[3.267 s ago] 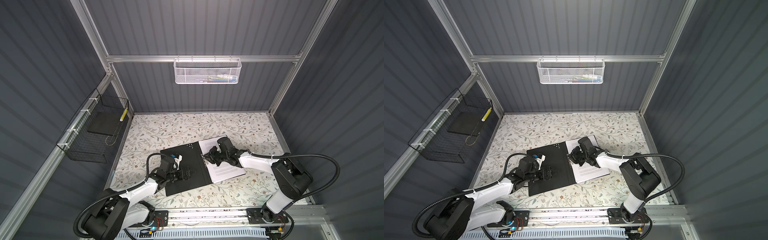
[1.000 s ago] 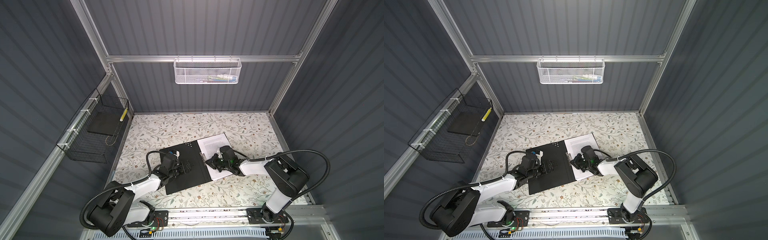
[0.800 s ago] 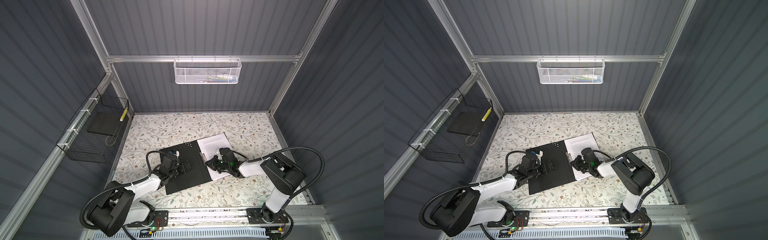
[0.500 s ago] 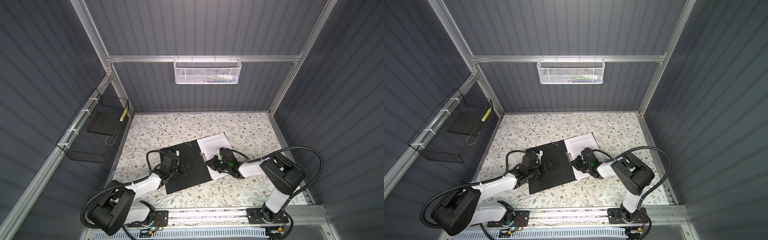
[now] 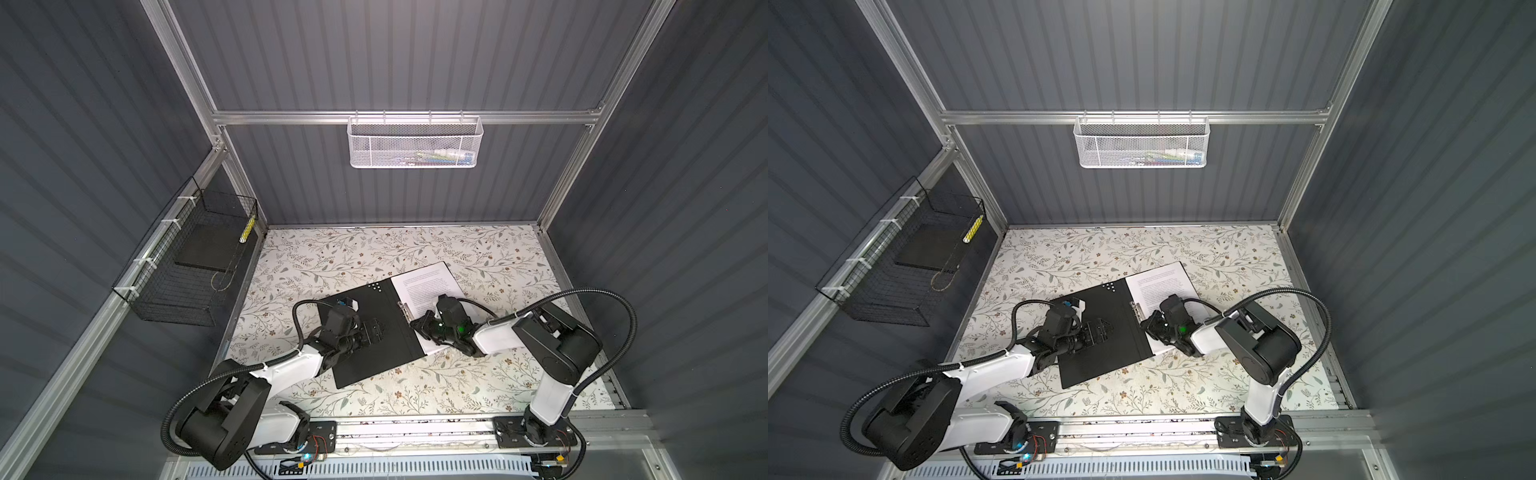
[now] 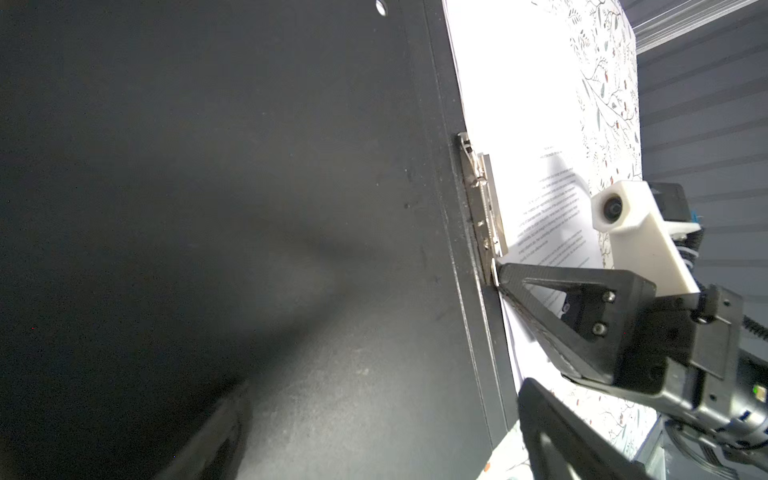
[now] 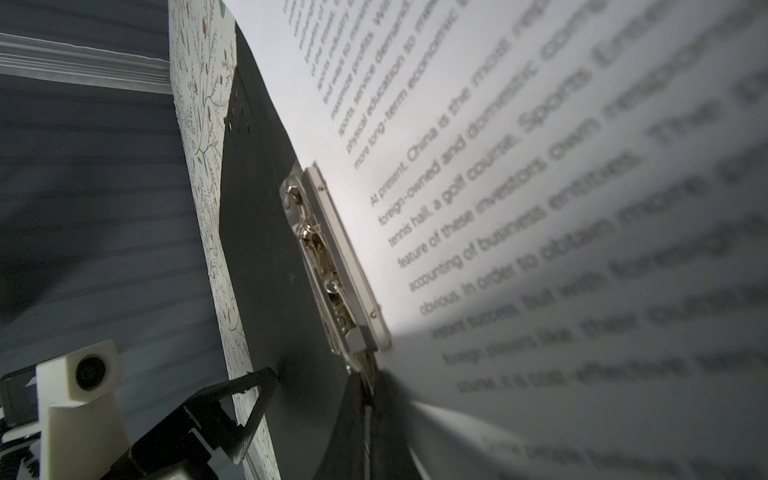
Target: Put the files into the folder
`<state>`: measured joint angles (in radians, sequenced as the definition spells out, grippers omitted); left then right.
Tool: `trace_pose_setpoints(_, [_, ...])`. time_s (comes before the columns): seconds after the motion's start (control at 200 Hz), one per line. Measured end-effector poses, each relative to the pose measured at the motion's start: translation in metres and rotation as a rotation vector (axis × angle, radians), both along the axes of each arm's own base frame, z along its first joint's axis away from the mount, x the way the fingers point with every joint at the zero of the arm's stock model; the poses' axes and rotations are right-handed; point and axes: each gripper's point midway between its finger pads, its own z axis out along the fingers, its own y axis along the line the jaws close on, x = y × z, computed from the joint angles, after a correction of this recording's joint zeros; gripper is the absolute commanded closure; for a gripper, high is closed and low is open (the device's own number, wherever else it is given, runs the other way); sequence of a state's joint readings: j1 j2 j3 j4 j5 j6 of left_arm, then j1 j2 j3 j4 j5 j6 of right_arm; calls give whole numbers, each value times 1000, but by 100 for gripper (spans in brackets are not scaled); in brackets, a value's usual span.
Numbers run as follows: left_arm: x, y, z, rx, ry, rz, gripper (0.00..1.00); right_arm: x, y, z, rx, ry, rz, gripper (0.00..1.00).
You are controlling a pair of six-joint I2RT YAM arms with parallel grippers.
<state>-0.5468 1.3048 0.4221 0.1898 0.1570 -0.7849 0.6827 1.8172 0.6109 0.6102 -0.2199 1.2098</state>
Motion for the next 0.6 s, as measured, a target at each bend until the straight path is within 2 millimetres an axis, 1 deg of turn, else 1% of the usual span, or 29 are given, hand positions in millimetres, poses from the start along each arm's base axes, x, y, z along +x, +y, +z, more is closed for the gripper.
trace_pose_setpoints(0.175, [1,-1,0,4,-9,-7,0,4,2,1,-3,-18,-7,100])
trace_pose_setpoints(0.35, [1,-1,0,6,-10,-10,0,5,6,12,0,-57,2,100])
trace_pose_setpoints(0.6, [2,-1,0,7,-12,-12,0,-3,7,14,-59,-52,32,100])
